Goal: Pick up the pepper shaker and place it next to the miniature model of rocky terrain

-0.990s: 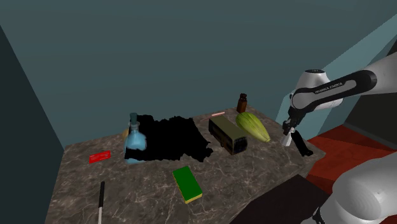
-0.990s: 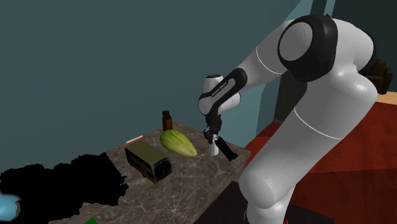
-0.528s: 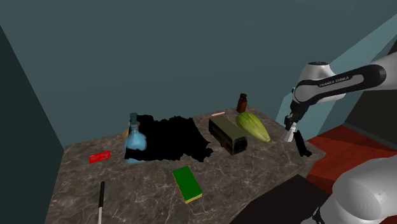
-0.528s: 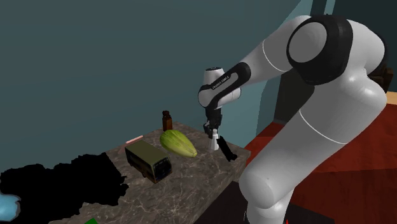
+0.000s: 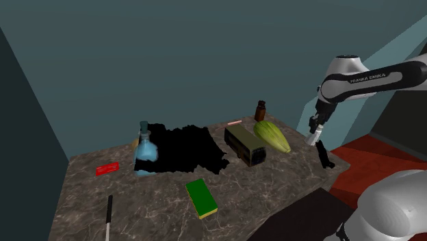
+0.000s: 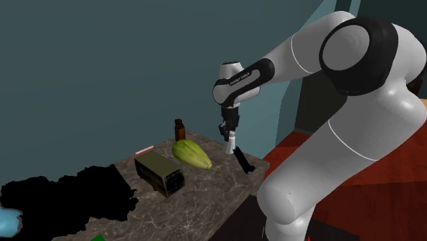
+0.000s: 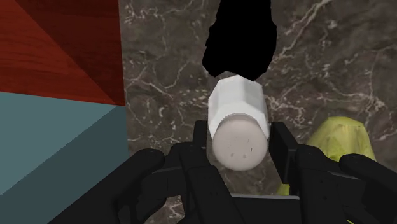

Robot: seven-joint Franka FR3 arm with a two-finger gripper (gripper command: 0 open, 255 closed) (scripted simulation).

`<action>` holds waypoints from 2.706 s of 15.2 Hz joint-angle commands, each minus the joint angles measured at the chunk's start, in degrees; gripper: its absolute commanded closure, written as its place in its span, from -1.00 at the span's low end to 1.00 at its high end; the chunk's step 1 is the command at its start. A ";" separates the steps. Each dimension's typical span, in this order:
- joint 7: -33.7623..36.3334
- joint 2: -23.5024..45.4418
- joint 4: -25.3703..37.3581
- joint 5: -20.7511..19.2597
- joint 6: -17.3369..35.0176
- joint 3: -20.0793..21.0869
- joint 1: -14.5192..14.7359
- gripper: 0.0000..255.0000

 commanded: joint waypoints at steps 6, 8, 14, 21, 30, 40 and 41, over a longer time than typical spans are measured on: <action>-0.54 -2.16 3.94 0.79 -6.09 1.09 0.19 1.00; -0.69 -2.59 5.17 1.03 -7.74 1.39 0.26 1.00; -1.16 -3.49 9.10 1.73 -12.56 2.21 0.50 1.00; -1.75 -3.87 14.14 2.52 -17.97 3.07 0.81 1.00; 4.99 -7.52 13.13 4.91 -21.95 9.58 2.75 1.00; 18.85 -9.83 11.02 11.31 -24.29 21.76 7.79 1.00; 20.24 -9.67 11.16 12.01 -24.43 22.97 8.32 1.00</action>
